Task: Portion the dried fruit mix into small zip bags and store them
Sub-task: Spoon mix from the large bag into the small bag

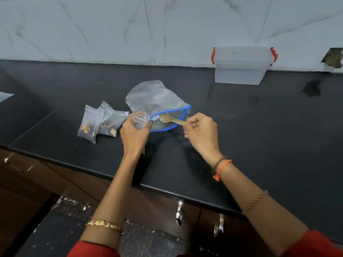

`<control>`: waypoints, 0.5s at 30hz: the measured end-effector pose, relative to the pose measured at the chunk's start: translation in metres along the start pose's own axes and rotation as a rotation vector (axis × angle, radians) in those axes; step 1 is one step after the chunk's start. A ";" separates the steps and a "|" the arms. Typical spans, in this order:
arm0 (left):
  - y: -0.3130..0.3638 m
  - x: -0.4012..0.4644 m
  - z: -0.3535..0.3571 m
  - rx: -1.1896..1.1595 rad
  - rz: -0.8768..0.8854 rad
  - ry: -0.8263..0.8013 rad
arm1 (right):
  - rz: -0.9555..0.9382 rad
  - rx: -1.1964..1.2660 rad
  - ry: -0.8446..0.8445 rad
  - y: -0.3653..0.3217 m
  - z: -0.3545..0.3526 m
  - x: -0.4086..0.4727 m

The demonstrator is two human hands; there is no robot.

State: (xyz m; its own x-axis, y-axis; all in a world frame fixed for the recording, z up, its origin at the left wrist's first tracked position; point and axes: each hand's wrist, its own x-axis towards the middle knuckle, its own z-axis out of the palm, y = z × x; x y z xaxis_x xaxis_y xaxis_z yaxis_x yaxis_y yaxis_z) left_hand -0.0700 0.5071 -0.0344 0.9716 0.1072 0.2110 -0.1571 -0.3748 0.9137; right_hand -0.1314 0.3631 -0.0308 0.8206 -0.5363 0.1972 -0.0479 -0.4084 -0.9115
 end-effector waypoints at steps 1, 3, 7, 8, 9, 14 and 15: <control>0.000 0.001 0.000 -0.014 0.000 -0.008 | -0.095 -0.149 -0.015 -0.003 0.009 0.001; 0.001 0.002 0.000 -0.043 0.005 -0.023 | -0.226 -0.412 -0.081 -0.008 0.027 0.004; -0.003 0.009 -0.002 -0.151 0.016 -0.056 | -0.290 -0.657 -0.206 -0.007 0.052 0.008; -0.004 0.011 -0.003 -0.180 0.022 -0.064 | -0.288 -0.640 -0.225 -0.005 0.054 0.008; -0.005 0.013 -0.004 -0.201 0.028 -0.072 | -0.280 -0.594 -0.229 -0.004 0.053 0.007; -0.005 0.024 -0.008 -0.299 0.032 -0.117 | -0.115 -0.188 -0.267 -0.006 0.057 0.000; -0.005 0.026 -0.008 -0.307 0.036 -0.138 | -0.010 -0.059 -0.264 -0.008 0.060 -0.001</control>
State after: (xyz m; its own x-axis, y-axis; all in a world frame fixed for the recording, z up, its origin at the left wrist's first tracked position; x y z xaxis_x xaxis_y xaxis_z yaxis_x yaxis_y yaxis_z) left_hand -0.0457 0.5196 -0.0311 0.9759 -0.0345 0.2154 -0.2175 -0.0794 0.9728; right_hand -0.0973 0.4111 -0.0453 0.9409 -0.3242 0.0978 -0.0663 -0.4594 -0.8857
